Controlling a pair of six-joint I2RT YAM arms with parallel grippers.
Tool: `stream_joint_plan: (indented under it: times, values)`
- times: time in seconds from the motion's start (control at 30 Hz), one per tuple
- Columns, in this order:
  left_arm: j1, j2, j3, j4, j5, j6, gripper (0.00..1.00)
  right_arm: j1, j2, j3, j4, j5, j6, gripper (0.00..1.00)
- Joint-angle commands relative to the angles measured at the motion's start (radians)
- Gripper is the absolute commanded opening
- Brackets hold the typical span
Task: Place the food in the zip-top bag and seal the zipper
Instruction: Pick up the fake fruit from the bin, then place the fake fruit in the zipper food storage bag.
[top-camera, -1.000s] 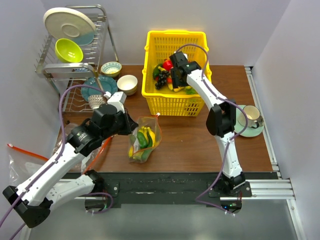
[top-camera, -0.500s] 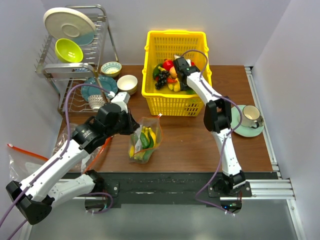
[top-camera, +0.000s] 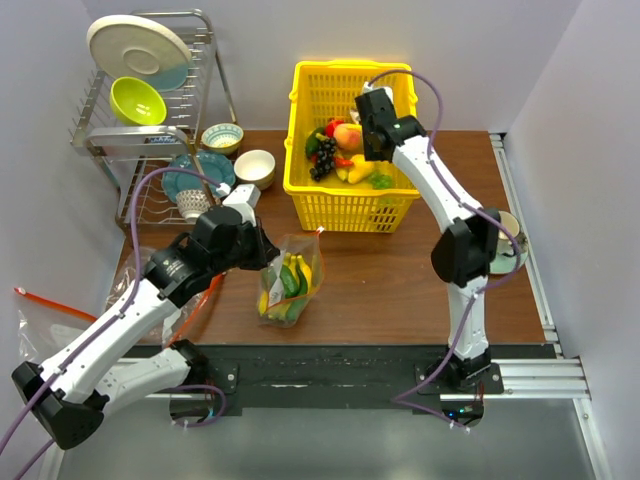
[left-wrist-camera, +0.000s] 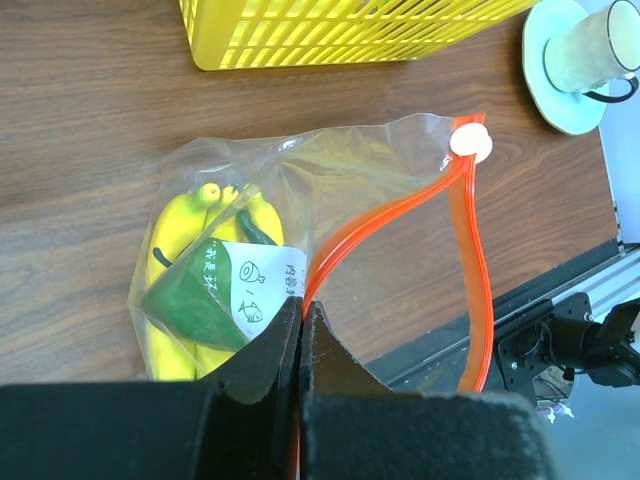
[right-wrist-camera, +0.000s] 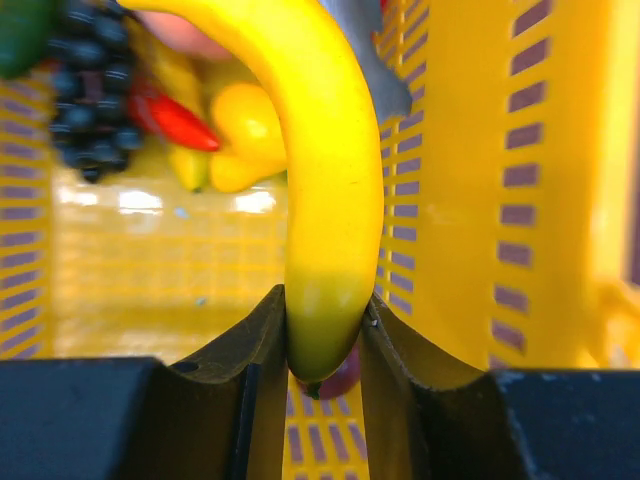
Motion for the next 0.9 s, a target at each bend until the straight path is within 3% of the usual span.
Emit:
stream_joint_plan:
  times: [0.0, 0.13, 0.3, 0.6, 0.77, 0.87]
  values:
    - [-0.003, -0.029, 0.007, 0.032, -0.006, 0.013, 0.00, 0.066, -0.176, -0.101, 0.006, -0.045, -0.014, 0.05]
    - [-0.005, -0.035, 0.010, 0.033, 0.000, 0.005, 0.00, 0.091, -0.315, -0.205, 0.002, -0.103, -0.015, 0.05]
    - [-0.005, -0.041, 0.014, 0.030, 0.000, 0.006, 0.00, 0.101, -0.472, -0.340, -0.015, -0.317, -0.017, 0.04]
    - [-0.005, -0.016, 0.022, 0.047, 0.000, 0.002, 0.00, 0.201, -0.817, -0.635, -0.050, -0.486, 0.075, 0.04]
    - [-0.005, 0.008, 0.045, 0.042, 0.000, 0.002, 0.00, 0.255, -0.929, -0.736, -0.063, -0.638, 0.085, 0.04]
    - [-0.005, 0.019, 0.054, 0.044, 0.000, 0.000, 0.00, 0.288, -0.945, -0.731, -0.122, -0.631, 0.068, 0.03]
